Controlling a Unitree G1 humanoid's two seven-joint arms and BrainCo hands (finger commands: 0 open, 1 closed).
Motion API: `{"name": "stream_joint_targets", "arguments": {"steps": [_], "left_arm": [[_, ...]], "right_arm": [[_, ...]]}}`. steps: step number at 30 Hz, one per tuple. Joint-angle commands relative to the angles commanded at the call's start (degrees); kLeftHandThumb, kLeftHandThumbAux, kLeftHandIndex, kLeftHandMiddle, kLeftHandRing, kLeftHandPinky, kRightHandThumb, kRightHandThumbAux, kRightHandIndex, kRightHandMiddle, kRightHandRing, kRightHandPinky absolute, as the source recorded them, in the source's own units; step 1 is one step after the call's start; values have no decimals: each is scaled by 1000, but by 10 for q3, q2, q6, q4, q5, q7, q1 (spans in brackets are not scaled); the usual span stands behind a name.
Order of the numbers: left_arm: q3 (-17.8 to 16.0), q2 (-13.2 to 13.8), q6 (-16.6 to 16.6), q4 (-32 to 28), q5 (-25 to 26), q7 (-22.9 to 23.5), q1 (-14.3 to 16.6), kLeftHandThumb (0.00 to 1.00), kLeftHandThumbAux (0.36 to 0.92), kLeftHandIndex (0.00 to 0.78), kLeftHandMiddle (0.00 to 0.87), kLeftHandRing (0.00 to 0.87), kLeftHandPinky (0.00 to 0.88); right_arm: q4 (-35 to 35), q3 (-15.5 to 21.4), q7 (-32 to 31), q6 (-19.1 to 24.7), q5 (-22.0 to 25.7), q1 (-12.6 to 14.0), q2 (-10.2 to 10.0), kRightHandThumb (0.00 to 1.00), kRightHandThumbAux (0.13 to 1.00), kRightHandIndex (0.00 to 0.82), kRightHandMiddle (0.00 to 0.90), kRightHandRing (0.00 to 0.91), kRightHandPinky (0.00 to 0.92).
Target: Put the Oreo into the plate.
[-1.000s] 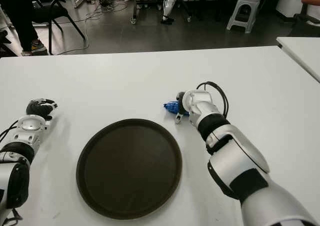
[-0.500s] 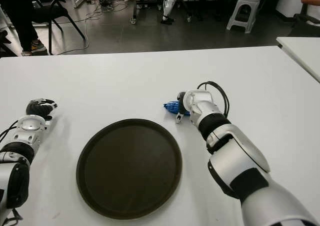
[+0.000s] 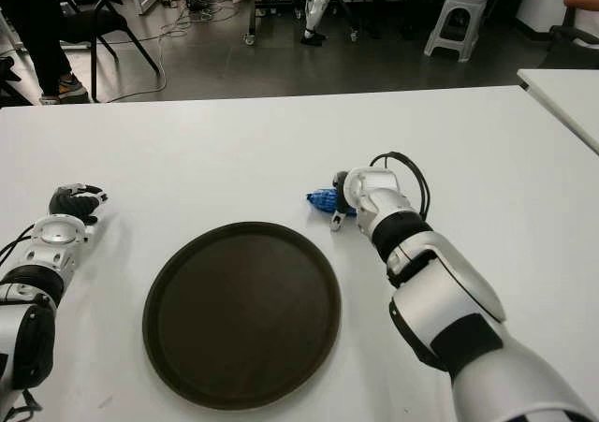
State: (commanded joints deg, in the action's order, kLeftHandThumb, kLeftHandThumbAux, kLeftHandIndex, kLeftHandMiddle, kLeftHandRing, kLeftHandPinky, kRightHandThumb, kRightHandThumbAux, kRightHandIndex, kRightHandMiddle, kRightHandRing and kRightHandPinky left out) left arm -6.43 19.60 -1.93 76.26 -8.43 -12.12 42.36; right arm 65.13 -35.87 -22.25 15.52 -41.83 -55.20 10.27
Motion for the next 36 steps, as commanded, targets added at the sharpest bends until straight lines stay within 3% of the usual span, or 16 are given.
{"name": "stream_joint_targets", "arguments": {"steps": [11, 19, 25, 36], "left_arm": [[1, 0, 1, 0, -1, -2, 1, 678, 724, 398, 135, 161, 165], [2, 0, 1, 1, -1, -5, 0, 676, 724, 398, 134, 157, 161], [4, 0, 1, 1, -2, -7, 0, 674, 726, 398, 136, 155, 152], [8, 1, 4, 1, -3, -4, 1, 674, 725, 398, 128, 148, 143]], "right_arm": [[-20, -12, 10, -31, -8, 10, 15, 2, 878, 39, 89, 53, 5], [-35, -3, 21, -35, 1, 19, 22, 119, 930, 62, 105, 86, 57], [-35, 8, 28, -35, 6, 24, 19, 276, 935, 78, 150, 148, 148], [-26, 20, 38, -39, 15, 25, 16, 361, 939, 53, 158, 198, 228]]}}
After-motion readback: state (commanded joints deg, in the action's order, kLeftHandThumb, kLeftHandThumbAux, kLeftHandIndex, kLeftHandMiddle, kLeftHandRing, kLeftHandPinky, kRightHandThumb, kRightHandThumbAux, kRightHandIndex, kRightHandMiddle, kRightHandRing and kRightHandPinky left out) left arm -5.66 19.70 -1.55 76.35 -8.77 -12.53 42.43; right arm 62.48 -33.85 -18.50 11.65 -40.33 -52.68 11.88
